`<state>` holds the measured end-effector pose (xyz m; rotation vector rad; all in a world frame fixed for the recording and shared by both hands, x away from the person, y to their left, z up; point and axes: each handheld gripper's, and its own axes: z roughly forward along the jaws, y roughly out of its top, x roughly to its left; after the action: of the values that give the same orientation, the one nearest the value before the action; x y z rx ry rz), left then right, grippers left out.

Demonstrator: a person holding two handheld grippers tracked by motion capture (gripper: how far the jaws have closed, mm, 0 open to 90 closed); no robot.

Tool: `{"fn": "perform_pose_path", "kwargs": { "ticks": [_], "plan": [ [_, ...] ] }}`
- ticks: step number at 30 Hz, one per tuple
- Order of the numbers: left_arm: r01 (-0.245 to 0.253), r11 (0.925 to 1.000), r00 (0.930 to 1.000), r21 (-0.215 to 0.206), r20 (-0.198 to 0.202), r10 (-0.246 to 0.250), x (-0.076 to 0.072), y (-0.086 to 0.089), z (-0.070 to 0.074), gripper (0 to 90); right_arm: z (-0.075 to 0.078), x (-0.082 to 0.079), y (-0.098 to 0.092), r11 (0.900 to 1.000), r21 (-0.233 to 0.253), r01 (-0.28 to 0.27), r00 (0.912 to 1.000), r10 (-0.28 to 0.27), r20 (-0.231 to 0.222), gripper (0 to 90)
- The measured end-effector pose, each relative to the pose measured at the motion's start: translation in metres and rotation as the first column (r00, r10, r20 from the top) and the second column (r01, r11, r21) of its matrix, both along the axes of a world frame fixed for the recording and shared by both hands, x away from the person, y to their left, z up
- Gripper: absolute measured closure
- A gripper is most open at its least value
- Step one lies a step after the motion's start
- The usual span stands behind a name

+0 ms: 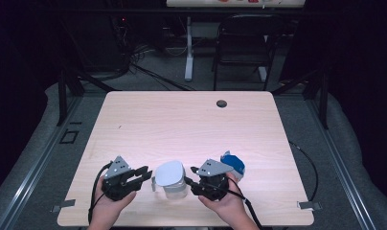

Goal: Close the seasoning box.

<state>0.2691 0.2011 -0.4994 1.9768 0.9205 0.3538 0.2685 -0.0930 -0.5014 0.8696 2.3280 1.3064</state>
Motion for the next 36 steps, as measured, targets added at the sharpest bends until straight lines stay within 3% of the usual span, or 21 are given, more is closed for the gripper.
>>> {"fn": "perform_pose_path", "kwargs": {
  "ticks": [8, 23, 36],
  "plan": [
    [-0.010, 0.9999, 0.9999, -0.008, 0.004, 0.010, 0.000, 0.002, -0.004, 66.4, 0.001, 0.001, 0.001, 1.000, 0.005, 0.000, 1.0000, 0.000, 0.001, 58.8],
    [-0.033, 0.9988, 0.9995, -0.037, -0.004, 0.032, 0.002, 0.009, -0.005, 63.2, 0.006, 0.002, 0.005, 1.000, 0.007, -0.006, 1.0000, 0.006, 0.001, 58.8],
    [-0.061, 0.9976, 0.9982, -0.033, 0.002, 0.061, 0.001, 0.015, -0.005, 59.2, 0.011, 0.003, 0.011, 1.000, 0.022, -0.022, 0.9997, 0.022, 0.010, 58.5]
  ]
}}
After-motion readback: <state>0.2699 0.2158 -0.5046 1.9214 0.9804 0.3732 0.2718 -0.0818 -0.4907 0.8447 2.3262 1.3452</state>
